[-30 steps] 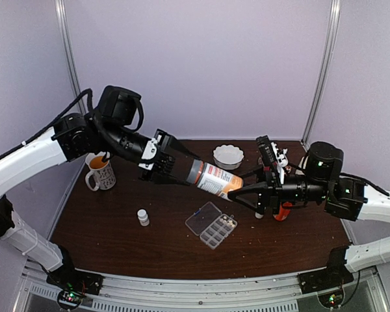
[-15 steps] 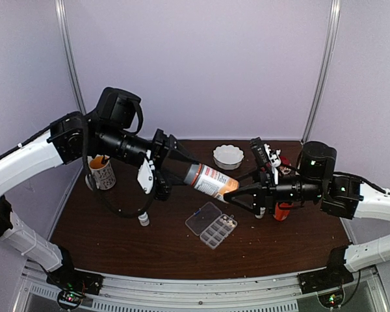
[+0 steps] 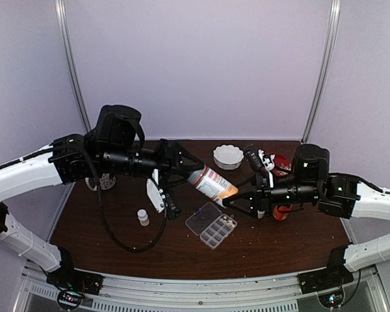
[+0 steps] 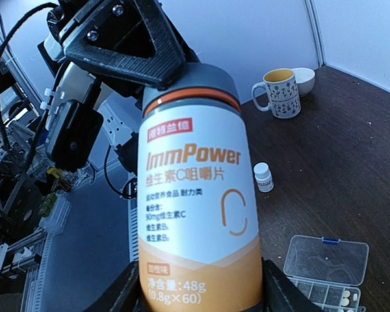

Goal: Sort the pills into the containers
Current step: Screw the lid of the pill bottle onto the pill bottle.

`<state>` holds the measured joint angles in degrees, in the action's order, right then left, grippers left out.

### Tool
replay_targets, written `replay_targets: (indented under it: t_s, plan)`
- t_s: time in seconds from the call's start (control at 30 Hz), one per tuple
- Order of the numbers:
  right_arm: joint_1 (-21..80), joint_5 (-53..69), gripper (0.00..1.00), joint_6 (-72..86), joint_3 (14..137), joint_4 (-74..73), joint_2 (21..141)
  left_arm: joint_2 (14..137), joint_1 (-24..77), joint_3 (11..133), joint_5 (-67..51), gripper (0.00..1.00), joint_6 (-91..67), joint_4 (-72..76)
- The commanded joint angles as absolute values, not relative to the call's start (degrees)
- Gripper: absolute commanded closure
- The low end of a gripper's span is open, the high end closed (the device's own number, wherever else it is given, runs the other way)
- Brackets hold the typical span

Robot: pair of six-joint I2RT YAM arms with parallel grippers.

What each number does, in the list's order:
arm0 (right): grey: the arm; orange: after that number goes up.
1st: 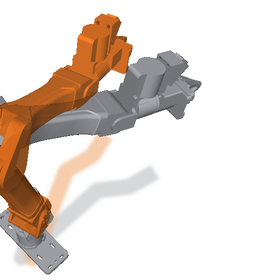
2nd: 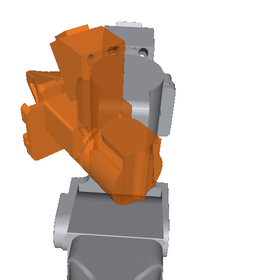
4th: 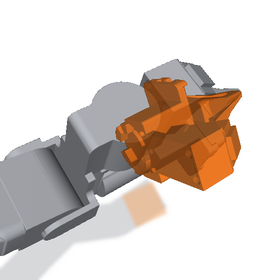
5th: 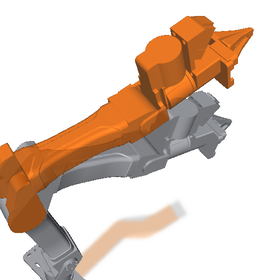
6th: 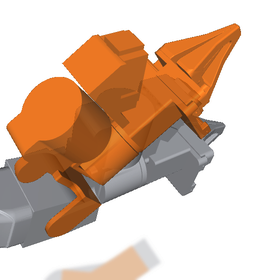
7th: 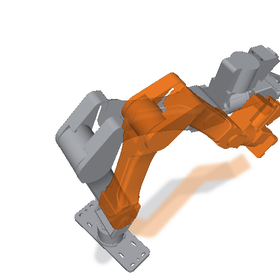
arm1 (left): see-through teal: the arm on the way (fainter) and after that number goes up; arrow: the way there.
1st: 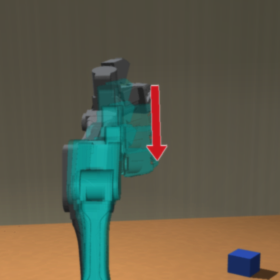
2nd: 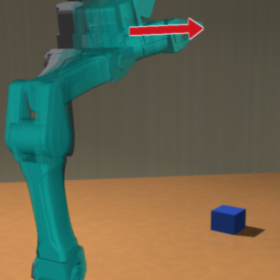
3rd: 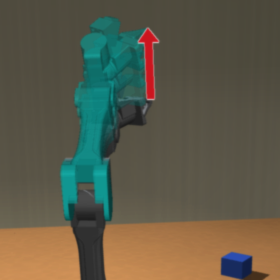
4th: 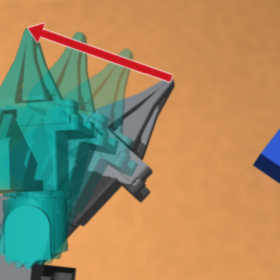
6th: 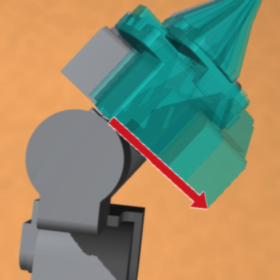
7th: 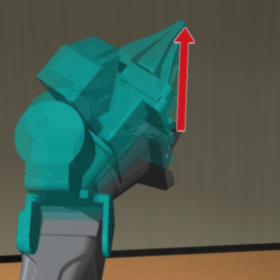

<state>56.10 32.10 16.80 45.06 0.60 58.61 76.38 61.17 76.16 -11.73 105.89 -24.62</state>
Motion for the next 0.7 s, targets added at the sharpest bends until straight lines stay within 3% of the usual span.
replay_targets:
  t_s: [0.0,0.1,0.17,0.5,0.67]
  plan:
    - [57.6,37.9,1.0,15.3,47.4,8.5,57.3,77.9,61.3,73.7,-6.0,0.46,108.6,-15.2]
    - [57.5,36.5,1.0,14.7,47.2,7.4,56.4,77.5,61.3,74.4,-8.0,0.28,103.2,-16.8]
    - [57.5,35.5,1.0,14.0,47.2,5.6,55.6,76.9,61.1,74.0,-8.4,0.04,100.0,-16.1]
    - [56.7,28.4,1.0,9.5,45.5,-4.1,49.4,69.8,59.0,67.8,-14.1,0.02,87.6,-14.5]
    - [56.6,21.5,1.0,3.5,45.2,-6.8,45.2,66.3,58.9,65.8,-18.5,0.02,62.1,-5.9]
